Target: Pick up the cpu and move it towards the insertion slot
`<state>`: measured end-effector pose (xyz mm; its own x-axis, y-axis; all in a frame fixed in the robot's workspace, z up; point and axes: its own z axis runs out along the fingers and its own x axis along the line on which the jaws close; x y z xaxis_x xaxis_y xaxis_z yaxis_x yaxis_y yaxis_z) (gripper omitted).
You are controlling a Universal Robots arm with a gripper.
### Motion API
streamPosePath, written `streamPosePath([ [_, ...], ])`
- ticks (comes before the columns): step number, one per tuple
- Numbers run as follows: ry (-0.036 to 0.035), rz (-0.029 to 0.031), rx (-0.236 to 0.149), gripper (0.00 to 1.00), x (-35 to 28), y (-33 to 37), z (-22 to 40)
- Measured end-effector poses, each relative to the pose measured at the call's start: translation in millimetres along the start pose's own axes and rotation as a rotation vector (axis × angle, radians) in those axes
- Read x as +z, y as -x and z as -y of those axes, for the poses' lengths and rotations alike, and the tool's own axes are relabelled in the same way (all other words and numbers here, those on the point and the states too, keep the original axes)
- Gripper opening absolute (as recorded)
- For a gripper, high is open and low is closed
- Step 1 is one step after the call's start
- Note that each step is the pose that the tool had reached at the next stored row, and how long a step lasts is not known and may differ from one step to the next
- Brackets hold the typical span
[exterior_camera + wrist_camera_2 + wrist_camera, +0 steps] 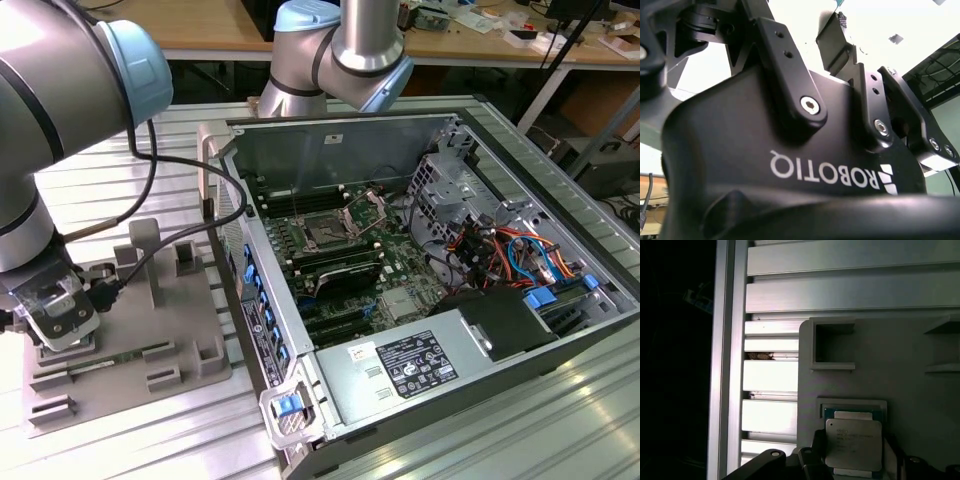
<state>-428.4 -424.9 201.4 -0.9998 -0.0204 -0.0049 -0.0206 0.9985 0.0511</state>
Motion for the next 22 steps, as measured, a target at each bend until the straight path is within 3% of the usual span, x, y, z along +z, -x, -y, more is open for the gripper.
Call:
streamPosePath([
  [22,0.0000,0.0000,0.000,0.54,-7.9,0.0,-0.4],
])
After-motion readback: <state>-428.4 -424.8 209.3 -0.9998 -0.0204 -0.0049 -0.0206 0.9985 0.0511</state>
